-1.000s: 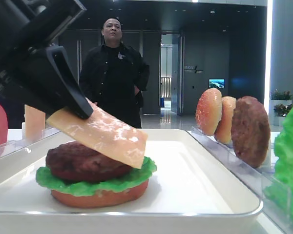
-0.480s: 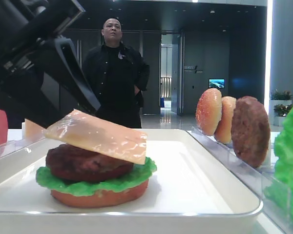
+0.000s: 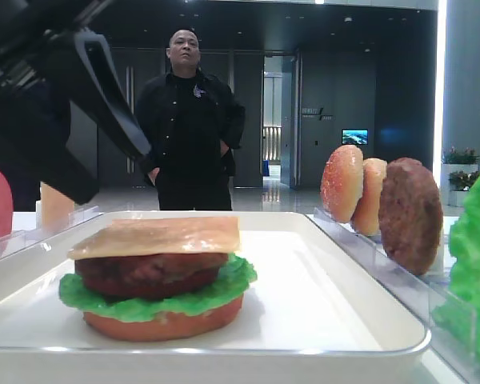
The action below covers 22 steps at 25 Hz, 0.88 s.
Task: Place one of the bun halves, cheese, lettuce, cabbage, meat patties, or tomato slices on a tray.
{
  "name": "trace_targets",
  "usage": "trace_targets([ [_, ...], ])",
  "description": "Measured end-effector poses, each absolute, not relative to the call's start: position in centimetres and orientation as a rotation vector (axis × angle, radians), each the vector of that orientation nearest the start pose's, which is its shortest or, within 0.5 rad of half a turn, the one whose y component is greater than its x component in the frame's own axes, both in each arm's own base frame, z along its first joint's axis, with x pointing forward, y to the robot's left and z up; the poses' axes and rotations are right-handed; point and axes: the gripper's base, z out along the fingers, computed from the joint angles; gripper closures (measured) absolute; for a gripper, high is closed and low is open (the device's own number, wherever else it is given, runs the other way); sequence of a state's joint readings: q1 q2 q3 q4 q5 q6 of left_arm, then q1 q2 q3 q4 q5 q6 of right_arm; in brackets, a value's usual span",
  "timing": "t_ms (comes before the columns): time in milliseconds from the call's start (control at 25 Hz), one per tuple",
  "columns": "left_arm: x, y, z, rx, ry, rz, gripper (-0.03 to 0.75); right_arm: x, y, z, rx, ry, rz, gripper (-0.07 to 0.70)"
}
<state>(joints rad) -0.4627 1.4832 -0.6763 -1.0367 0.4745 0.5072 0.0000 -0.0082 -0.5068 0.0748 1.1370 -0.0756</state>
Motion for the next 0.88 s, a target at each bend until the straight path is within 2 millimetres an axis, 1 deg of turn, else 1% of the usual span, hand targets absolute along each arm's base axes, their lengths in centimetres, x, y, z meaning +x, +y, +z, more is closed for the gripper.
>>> trace_targets([
  [200,21.7,-13.9,19.9,0.149,2.667,-0.776,0.335,-1.0,0.6,27.3,-0.087,2.102,0.045,0.234],
  [440,20.9,-13.0,21.3,0.212,2.71,-0.666,0.323,-1.0,0.6,27.3,-0.087,2.102,0.045,0.234],
  [600,20.8,-12.6,22.5,0.267,2.769,-0.569,0.282,-1.0,0.6,27.3,-0.087,2.102,0.045,0.234],
  [880,20.5,-11.5,25.1,0.331,2.879,-0.384,0.192,-1.0,0.6,27.3,-0.087,2.102,0.045,0.234],
])
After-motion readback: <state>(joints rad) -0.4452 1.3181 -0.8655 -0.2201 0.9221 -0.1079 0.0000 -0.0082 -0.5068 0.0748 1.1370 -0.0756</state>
